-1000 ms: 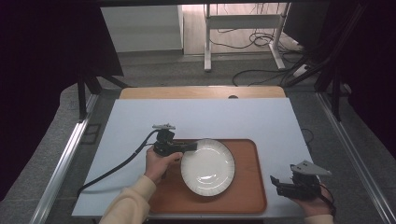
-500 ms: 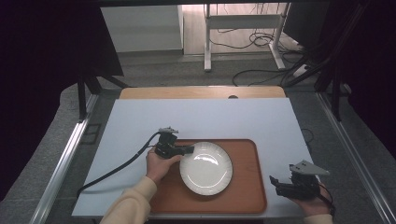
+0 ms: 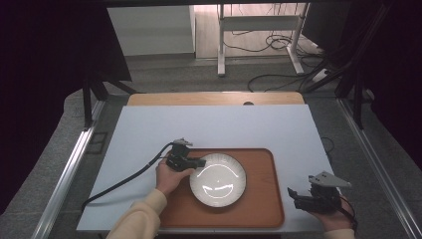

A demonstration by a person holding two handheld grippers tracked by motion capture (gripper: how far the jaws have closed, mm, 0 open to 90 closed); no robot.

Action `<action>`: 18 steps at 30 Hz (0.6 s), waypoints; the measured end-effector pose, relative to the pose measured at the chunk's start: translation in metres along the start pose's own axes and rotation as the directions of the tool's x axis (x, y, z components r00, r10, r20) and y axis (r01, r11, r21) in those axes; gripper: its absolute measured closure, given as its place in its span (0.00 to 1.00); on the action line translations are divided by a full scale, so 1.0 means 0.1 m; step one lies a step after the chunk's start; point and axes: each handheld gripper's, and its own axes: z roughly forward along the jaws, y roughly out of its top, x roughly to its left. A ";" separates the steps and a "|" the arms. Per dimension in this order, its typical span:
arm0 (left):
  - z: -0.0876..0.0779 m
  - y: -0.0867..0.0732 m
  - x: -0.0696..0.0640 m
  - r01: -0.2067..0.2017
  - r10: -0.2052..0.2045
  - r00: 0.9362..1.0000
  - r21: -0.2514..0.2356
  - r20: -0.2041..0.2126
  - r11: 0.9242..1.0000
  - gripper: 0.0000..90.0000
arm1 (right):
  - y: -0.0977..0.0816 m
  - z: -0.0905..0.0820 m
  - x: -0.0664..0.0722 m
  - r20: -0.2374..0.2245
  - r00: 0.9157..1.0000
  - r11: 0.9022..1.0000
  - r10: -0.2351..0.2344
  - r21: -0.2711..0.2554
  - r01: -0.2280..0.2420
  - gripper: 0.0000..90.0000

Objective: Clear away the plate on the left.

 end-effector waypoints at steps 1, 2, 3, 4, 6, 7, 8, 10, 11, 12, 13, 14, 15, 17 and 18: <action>0.01 -0.01 0.00 -0.008 0.008 1.000 0.012 -0.012 1.000 0.86 | 0.00 0.00 0.00 0.000 1.000 1.000 -0.001 0.000 0.001 0.18; 0.02 -0.01 0.00 -0.005 0.005 1.000 0.008 -0.013 1.000 0.85 | 0.00 0.00 0.00 0.000 1.000 1.000 -0.001 0.000 0.001 0.17; 0.02 -0.01 0.00 -0.009 0.009 1.000 0.007 -0.015 1.000 0.85 | 0.00 0.00 0.00 0.000 1.000 1.000 -0.002 0.001 0.002 0.18; 0.01 -0.01 0.00 -0.014 0.014 1.000 0.008 -0.017 1.000 0.85 | 0.00 0.00 0.00 0.000 1.000 1.000 0.000 0.000 0.000 0.18; 0.01 0.00 0.00 -0.016 0.016 1.000 0.003 -0.014 1.000 0.83 | -0.01 0.00 0.00 0.000 1.000 1.000 0.001 0.000 -0.001 0.17; 0.01 0.00 0.00 -0.017 0.017 1.000 0.002 -0.007 1.000 0.83 | -0.01 0.00 -0.01 0.000 1.000 1.000 0.002 -0.001 -0.002 0.18; 0.00 0.01 0.01 -0.018 0.018 1.000 0.002 0.007 1.000 0.79 | -0.02 0.00 -0.01 -0.002 1.000 1.000 0.002 0.000 -0.002 0.18; -0.02 0.02 0.00 -0.021 0.021 1.000 -0.009 0.002 1.000 0.72 | -0.01 0.01 -0.02 -0.004 1.000 1.000 0.002 0.002 -0.002 0.18; -0.03 0.02 0.00 -0.024 0.024 1.000 -0.012 -0.004 1.000 0.67 | -0.01 0.02 -0.02 -0.005 1.000 1.000 0.005 0.001 -0.005 0.18; -0.05 0.03 0.01 -0.027 0.027 0.999 -0.013 -0.017 1.000 0.62 | -0.01 0.02 -0.02 -0.008 1.000 1.000 0.007 0.002 -0.007 0.18; -0.06 0.03 0.00 -0.032 0.031 0.999 -0.014 -0.031 0.999 0.55 | 0.00 0.04 -0.02 -0.009 1.000 1.000 0.005 0.003 -0.005 0.18; -0.07 0.03 0.00 -0.039 0.039 0.998 -0.011 -0.042 0.999 0.51 | 0.00 0.05 -0.02 -0.013 1.000 1.000 0.004 0.005 -0.004 0.18; -0.08 0.03 0.00 -0.042 0.041 0.998 -0.016 -0.047 0.999 0.48 | 0.00 0.05 -0.02 -0.017 1.000 1.000 0.003 0.006 -0.003 0.18; -0.11 0.04 -0.01 -0.052 0.051 0.997 -0.030 -0.059 0.998 0.45 | -0.01 0.05 -0.02 -0.022 1.000 1.000 -0.003 0.008 0.003 0.17; -0.15 0.05 -0.02 -0.062 0.059 0.997 -0.045 -0.057 0.997 0.44 | -0.02 0.05 -0.01 -0.023 1.000 1.000 -0.005 0.010 0.005 0.18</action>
